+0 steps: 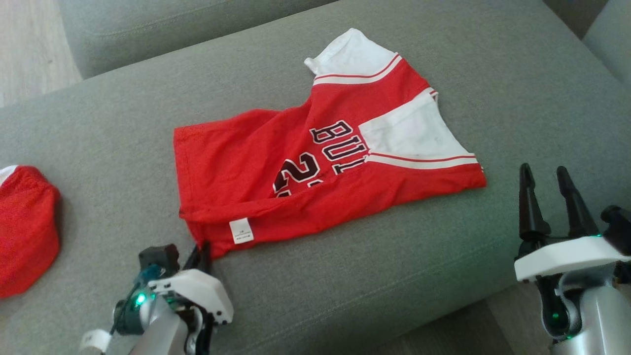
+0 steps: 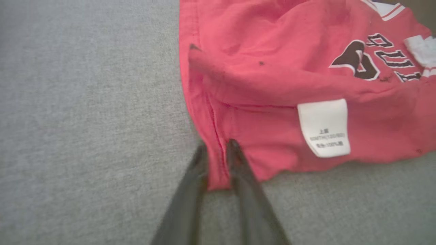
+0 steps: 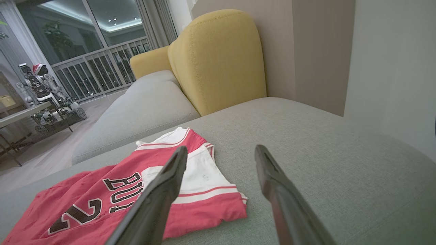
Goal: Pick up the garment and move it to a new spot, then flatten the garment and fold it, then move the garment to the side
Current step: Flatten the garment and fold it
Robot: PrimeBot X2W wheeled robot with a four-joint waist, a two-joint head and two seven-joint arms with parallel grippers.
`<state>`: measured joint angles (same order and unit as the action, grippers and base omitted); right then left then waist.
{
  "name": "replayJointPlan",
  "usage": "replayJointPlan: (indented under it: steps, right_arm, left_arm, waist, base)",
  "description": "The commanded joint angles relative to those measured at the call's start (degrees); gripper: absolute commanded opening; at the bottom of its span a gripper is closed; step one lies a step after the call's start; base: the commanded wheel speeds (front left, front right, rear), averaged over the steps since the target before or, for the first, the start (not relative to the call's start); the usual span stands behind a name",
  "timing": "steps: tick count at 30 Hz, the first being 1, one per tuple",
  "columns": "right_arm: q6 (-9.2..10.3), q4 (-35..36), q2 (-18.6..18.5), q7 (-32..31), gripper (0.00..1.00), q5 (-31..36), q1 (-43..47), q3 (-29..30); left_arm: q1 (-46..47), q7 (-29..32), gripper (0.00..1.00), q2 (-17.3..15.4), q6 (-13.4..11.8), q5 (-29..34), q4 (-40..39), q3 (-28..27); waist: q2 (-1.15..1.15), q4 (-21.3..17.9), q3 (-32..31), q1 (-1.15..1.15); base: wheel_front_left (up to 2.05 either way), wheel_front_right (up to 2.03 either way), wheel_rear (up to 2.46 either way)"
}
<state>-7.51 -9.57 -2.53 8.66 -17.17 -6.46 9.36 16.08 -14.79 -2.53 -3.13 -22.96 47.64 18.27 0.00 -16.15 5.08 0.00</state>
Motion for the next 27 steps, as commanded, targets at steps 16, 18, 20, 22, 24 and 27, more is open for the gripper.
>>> replayJointPlan:
  steps: [16, 18, 20, 22, 24, 27]
  right_arm:
    - [0.02, -18.08, -0.35, -1.73, 1.0, -5.7, -6.43, 3.42]
    - [0.02, -22.42, -0.35, -1.17, 1.0, -5.4, -8.27, 4.36]
    - [0.02, -26.55, -0.35, -0.61, 1.0, -5.15, -10.37, 4.8]
    - [0.02, -30.53, -0.35, -0.02, 1.0, -4.19, -12.51, 5.42]
    - [0.02, -34.2, -0.35, 0.59, 1.0, -2.65, -14.73, 6.56]
    - [0.02, -39.45, -0.35, 0.96, 1.0, -1.29, -18.21, 8.59]
  left_arm:
    - [-5.09, -0.2, 0.0, -1.26, -0.04, 4.92, -14.83, -5.17]
    - [-5.8, -0.2, 0.0, -1.17, 0.35, 5.17, -15.49, -4.98]
    - [-6.26, -0.2, 0.0, -1.09, 0.6, 5.34, -16.02, -4.88]
    - [-6.64, -0.2, 0.0, -1.01, 0.75, 5.56, -16.36, -4.69]
    - [-6.85, -0.2, 0.0, -0.94, 0.98, 5.85, -16.42, -4.27]
    - [-6.79, -0.2, 0.0, -0.84, 1.17, 6.15, -16.62, -3.77]
  waist:
    - [0.0, 6.92, -2.21, 0.0]
    - [0.0, 7.65, -2.38, 0.0]
    - [0.0, 8.24, -2.36, 0.0]
    - [0.0, 8.72, -2.23, 0.0]
    - [0.0, 9.12, -1.94, 0.0]
    - [0.0, 9.61, -1.2, 0.0]
  base:
    - [0.0, 0.0, 0.0]
    - [0.0, 0.0, 0.0]
    - [0.0, 0.0, 0.0]
    - [0.0, 0.0, 0.0]
    - [0.0, 0.0, 0.0]
    - [0.0, 0.0, 0.0]
